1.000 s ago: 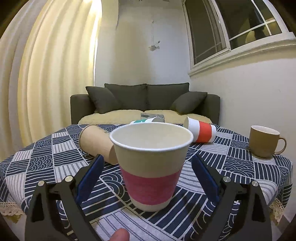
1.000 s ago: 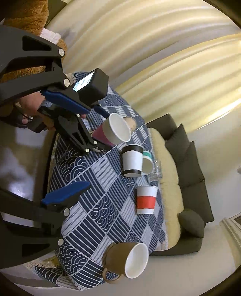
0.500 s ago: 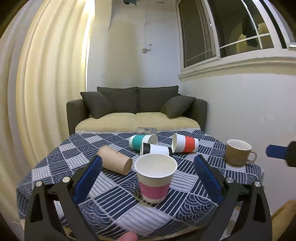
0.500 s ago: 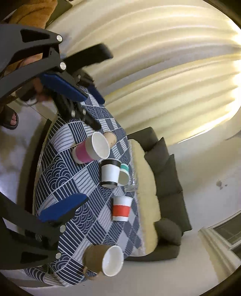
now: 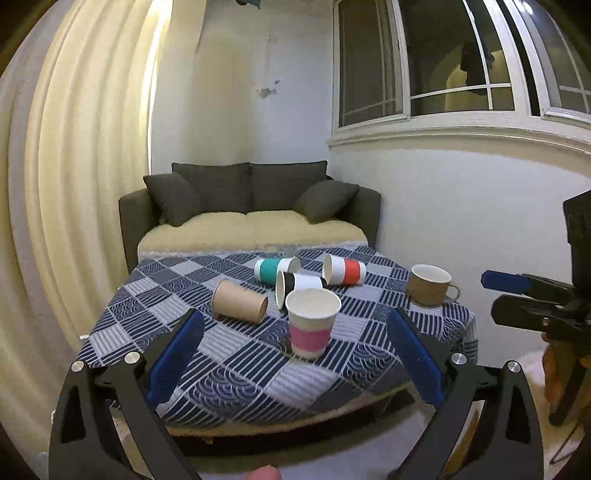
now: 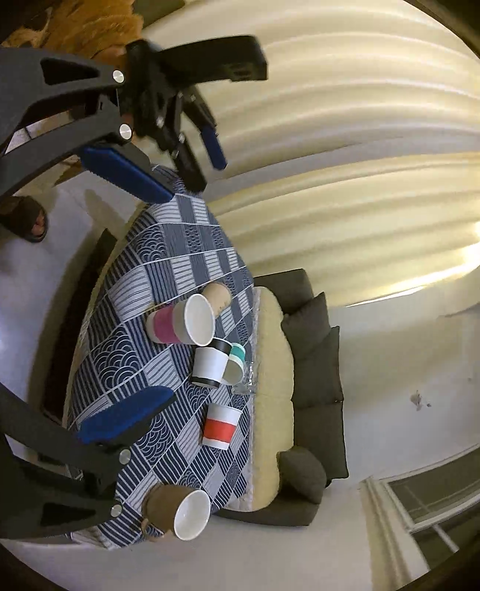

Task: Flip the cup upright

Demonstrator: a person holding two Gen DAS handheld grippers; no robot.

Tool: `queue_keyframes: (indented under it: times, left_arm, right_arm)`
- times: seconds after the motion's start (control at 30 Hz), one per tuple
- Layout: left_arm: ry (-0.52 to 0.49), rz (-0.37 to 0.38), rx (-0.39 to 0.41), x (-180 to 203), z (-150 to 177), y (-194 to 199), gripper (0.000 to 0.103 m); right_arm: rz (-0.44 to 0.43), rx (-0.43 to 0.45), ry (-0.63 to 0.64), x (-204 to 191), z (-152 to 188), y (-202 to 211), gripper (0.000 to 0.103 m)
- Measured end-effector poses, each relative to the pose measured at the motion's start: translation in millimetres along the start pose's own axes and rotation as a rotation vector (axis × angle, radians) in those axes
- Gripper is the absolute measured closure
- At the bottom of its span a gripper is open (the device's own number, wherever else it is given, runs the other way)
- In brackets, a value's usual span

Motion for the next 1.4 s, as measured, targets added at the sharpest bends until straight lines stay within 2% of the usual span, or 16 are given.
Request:
queue_keyframes:
  times: [0.3, 0.47, 0.63, 0.97, 1.4]
  left_arm:
    - [-0.017, 0.043, -0.04, -7.4, 12.5, 15.4, 0.006]
    - [-0.025, 0.056, -0.056, -7.7, 21.7, 9.1, 0.006]
    - [-0.033, 0.076, -0.072, -4.5, 24.3, -1.1, 0.006]
    - [-0.02, 0.054, -0.12, -4.3, 33.3, -19.8, 0.006]
    - [-0.006, 0.045, -0.147, -6.3, 38.7, -26.0, 0.006]
  right_arm:
    - [0.123, 0.003, 0.14, -8.8, 10.4, -2.7, 0.005]
    - [0.153, -0.021, 0.166, -6.8, 23.7, -21.3, 0.005]
    - [0.202, 0.001, 0.197, -4.2, 22.5, -29.6, 0.005]
    - [0.197, -0.037, 0.117, 13.4, 32.3, -42.3, 0.005]
    - [0.188, -0.049, 0.088, 15.6, 33.8, -48.9, 0.005]
Point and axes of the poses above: each gripper's, at about its wrist camera, not at the fingertips, and y roughly against the way its jaws point, x to its right, z to its underside, the point moved 8 cm from there along -y, roughly the way its jaws point, and after that the axes turned 2 degrees about x, right-handed, at the moved point
